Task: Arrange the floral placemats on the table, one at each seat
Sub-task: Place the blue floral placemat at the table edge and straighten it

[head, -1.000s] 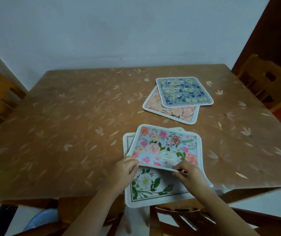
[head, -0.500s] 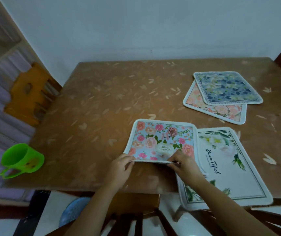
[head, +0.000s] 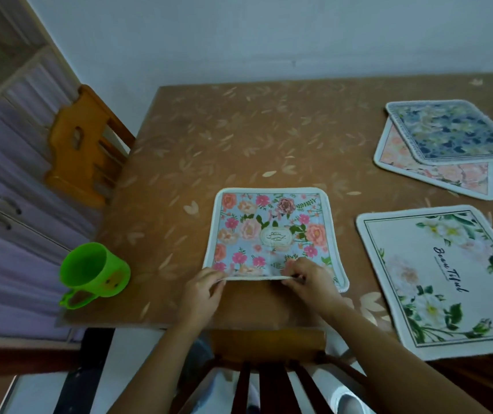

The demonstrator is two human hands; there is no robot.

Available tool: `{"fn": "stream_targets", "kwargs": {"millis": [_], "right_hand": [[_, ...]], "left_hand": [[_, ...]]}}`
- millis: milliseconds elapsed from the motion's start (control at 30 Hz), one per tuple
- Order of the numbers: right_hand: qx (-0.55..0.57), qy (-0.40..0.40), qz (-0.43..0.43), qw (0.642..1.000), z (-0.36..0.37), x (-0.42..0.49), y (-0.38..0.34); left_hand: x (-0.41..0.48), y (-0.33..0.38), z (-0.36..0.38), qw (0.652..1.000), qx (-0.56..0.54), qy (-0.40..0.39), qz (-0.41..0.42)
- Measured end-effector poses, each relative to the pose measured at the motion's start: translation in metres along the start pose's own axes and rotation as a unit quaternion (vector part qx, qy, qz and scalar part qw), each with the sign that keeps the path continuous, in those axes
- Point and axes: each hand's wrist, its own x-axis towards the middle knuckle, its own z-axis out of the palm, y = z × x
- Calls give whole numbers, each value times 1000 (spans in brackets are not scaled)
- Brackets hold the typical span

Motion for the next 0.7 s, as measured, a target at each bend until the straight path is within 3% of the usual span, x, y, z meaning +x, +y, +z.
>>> {"fn": "stream_targets", "kwargs": {"millis": [167,367,600,700], "right_hand": [[26,-2,37,999,20,-3,-6],[26,29,70,997,25,-9,-12],[-7,42,34,999,32,-10,-36],[-16,42,22,999,27,-12,-38]], "left_hand": [[-5,-19,-5,1000,-12,-14,4],[-5,-14,4,997,0,-37,69],[0,11,20,991,3,-51,122],[2,10,20,994,-20,-51,95]]}}
